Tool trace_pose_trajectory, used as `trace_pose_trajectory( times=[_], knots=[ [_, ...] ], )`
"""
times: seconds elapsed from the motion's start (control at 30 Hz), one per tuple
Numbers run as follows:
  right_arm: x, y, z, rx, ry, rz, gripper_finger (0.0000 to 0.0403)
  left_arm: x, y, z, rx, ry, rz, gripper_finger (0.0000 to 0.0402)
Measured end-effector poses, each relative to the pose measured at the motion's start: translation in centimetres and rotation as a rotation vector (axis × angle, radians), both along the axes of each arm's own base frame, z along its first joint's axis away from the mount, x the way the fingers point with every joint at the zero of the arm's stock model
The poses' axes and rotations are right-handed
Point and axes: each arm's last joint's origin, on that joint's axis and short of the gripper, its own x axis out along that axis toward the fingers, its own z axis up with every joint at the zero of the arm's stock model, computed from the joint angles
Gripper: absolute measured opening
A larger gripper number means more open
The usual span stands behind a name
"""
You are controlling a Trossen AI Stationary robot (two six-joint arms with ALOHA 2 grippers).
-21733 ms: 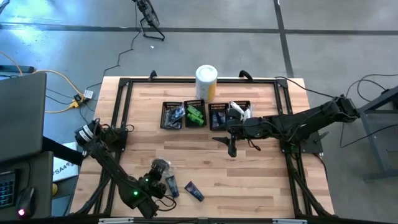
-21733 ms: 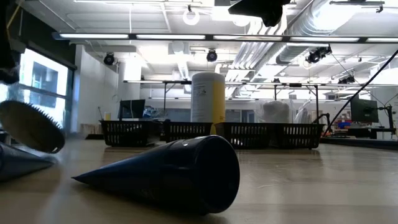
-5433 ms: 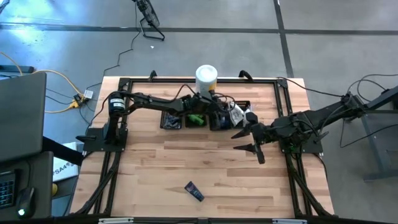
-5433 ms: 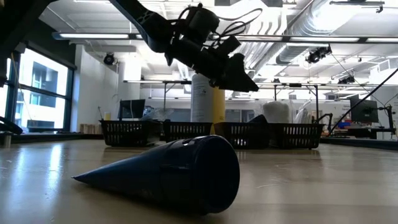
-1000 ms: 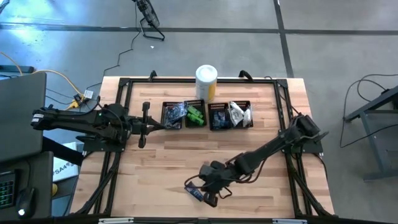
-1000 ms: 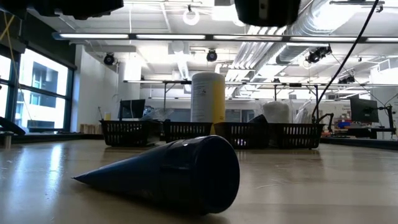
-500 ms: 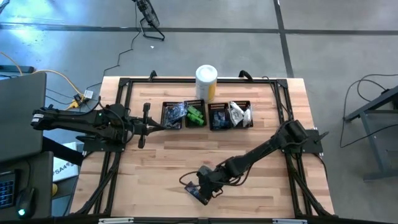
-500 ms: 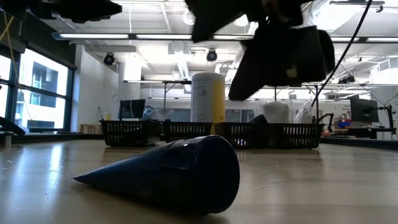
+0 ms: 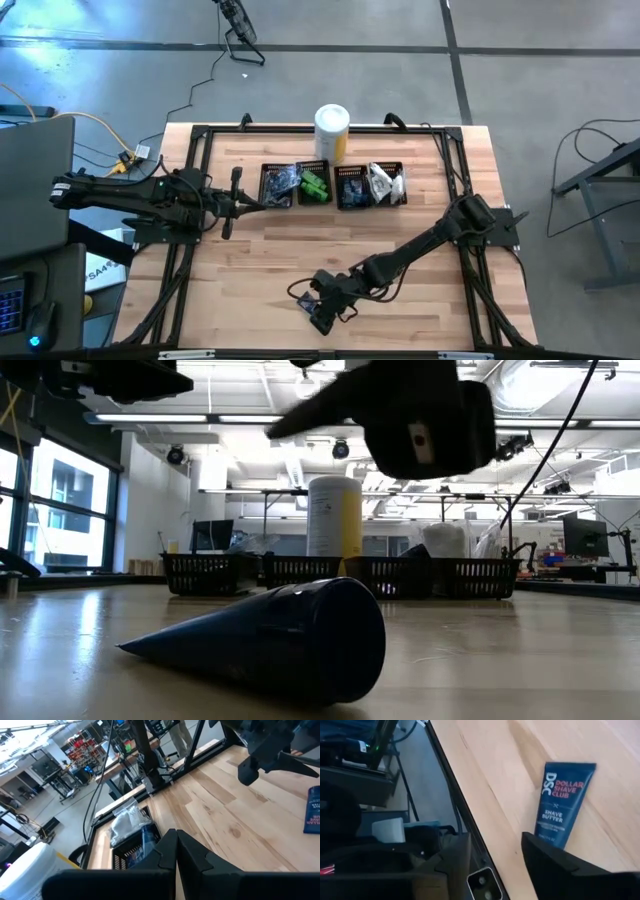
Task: Pick & Place Travel size toiletries
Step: Put the shave cream into the middle right black bin
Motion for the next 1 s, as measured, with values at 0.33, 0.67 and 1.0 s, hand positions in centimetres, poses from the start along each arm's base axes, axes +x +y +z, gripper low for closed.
trace_pose_trajectory(
  times=[0.33, 0.67, 1.0],
  knots=[
    [0.9, 0.0, 0.2, 0.031, -0.092, -0.028, 0.0053, 0.0, 0.0, 0.0, -0.004, -0.001, 0.001, 0.0006],
    [1.8, 2.6, 1.1, -0.027, -0.107, -0.048, 0.0003, 0.0, 0.0, -0.1, -0.029, 0.01, 0.005, 0.0006],
    [3.8, 3.7, -1.4, -0.098, 0.153, 0.014, 0.0003, 0.0, 0.0, -0.1, -0.028, 0.01, 0.005, 0.0006]
  ],
)
